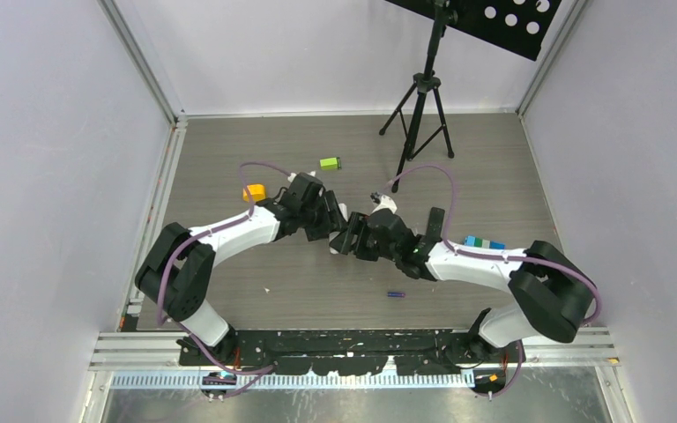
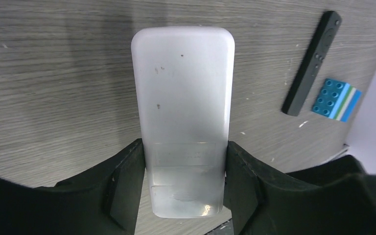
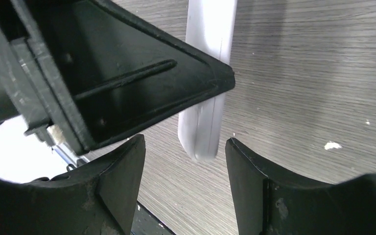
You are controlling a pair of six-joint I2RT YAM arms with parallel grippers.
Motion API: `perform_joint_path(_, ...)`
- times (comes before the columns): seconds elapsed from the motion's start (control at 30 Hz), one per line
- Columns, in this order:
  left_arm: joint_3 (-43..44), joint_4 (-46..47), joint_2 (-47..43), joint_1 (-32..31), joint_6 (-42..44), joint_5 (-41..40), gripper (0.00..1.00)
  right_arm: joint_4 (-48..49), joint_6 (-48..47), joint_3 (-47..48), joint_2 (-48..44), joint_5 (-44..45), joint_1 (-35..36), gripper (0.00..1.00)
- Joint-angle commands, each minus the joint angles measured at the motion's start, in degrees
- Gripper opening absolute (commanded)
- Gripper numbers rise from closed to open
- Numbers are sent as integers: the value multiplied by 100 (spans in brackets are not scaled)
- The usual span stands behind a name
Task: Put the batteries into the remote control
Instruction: Pick up the remote control from the center of the board, then remove the battery cover from the remote control.
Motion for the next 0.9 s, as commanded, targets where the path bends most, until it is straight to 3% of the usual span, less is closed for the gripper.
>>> perform_joint_path(0.0, -34, 507, -91, -9, -343, 351, 45, 905, 381, 45, 291, 249, 25, 64)
perform_joint_path(0.1, -60, 545, -144, -1, -405, 401, 44, 990, 521, 51, 437, 302, 34, 57)
perform_joint_path(0.33, -262, 805, -283, 25, -627, 663, 47, 1318, 565, -10, 444, 438, 34, 28)
perform_joint_path(0.4, -353, 1064, -347, 50, -630, 863, 55, 1347, 451, -9, 344, 431, 34, 18)
perform_joint_path(0.47, -388, 1241, -434, 108, -523, 1023, 71, 1411, 339, -76, 151, 410, 26, 12)
perform_joint_path(0.53, -409, 1247, -581, 249, -379, 1213, 87, 1544, 210, -185, -92, 314, 13, 9)
perform_joint_path(0.6, -510, 1574, -805, 491, -318, 1532, 95, 1684, 46, -311, -354, 111, -28, 7)
perform_joint_path(0.77, -716, 2862, -1326, 1324, -934, 3138, 100, 2112, 108, -488, -1009, -885, -330, 6)
perform_joint_path(0.87, -460, 2912, -1604, 1383, -838, 3619, 100, 2414, 243, -483, -1281, -1286, -446, 6)
